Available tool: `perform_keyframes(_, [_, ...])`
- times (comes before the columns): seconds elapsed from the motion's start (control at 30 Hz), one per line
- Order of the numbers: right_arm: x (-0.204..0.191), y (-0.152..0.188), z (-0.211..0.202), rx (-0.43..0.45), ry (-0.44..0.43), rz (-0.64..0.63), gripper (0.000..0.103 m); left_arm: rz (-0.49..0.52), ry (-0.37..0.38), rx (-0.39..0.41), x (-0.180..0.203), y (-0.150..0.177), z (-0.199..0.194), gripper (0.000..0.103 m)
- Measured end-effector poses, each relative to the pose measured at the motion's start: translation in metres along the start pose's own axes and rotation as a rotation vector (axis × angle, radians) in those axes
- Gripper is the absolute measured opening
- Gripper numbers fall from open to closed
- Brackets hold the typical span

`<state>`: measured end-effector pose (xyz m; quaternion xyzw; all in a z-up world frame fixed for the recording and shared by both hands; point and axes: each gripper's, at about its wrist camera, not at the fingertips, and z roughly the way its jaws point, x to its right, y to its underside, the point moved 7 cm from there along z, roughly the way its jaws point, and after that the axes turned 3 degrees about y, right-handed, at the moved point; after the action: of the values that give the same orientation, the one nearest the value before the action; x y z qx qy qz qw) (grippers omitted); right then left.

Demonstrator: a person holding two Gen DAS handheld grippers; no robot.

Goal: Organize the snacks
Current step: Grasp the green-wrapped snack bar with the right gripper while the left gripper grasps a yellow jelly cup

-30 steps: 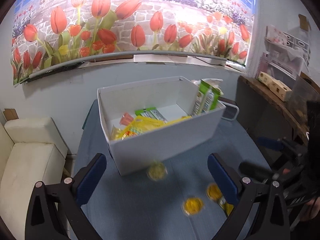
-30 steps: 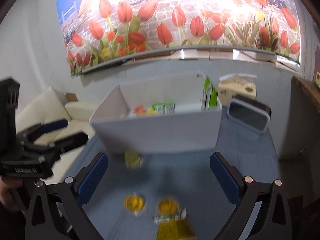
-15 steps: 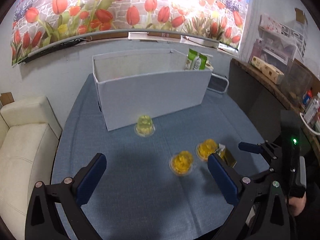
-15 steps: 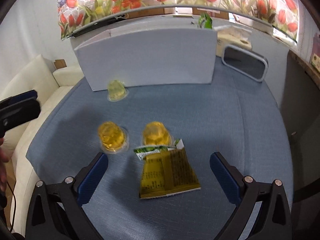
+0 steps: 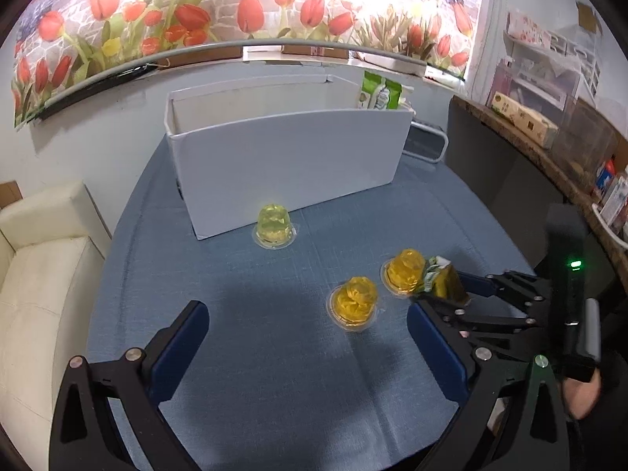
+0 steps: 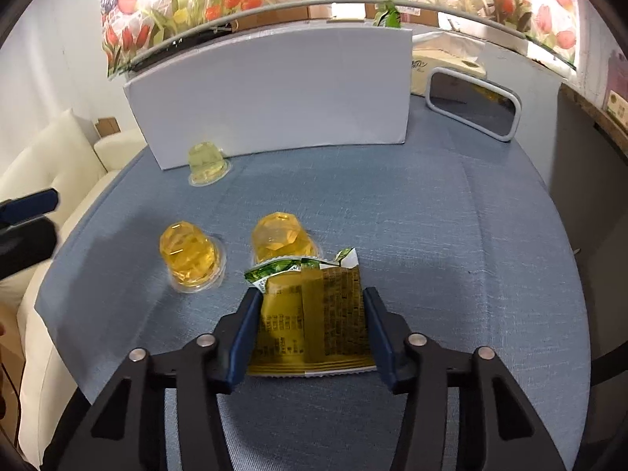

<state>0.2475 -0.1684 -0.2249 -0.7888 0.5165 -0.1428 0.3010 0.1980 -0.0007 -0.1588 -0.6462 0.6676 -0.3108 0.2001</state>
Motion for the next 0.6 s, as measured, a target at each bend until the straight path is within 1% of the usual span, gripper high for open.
perform_keyframes(0.03, [0.003, 0.0, -0.002, 0.007, -0.004, 0.01, 0.05, 0.006, -0.003, -0.005, 0.001, 0.001, 0.005, 0.103])
perform_keyframes(0.1, [0.006, 0.0, -0.008, 0.027, -0.01, 0.03, 0.05, 0.021, -0.009, -0.031, 0.004, 0.005, 0.019, 0.103])
perform_keyframes(0.17, [0.012, 0.002, -0.019, 0.045, -0.009, 0.045, 0.05, 0.051, -0.034, -0.035, 0.007, 0.008, 0.031, 0.103])
perform_keyframes(0.23, [0.016, 0.003, -0.028, 0.062, -0.009, 0.057, 0.05, 0.063, -0.041, -0.05, 0.01, 0.011, 0.04, 0.103])
perform_keyframes(0.4, [0.031, 0.006, -0.052, 0.093, -0.027, 0.102, 0.05, 0.065, -0.018, -0.077, 0.025, 0.012, 0.066, 0.103])
perform_keyframes(0.47, [0.035, 0.008, -0.061, 0.109, -0.03, 0.116, 0.05, 0.06, -0.015, -0.072, 0.029, 0.01, 0.073, 0.103])
perform_keyframes(0.57, [0.038, 0.01, -0.069, 0.119, -0.031, 0.13, 0.05, 0.085, -0.011, -0.066, 0.037, 0.007, 0.082, 0.103])
perform_keyframes(0.6, [0.039, 0.011, -0.07, 0.121, -0.032, 0.136, 0.05, 0.086, -0.004, -0.066, 0.039, 0.008, 0.082, 0.098])
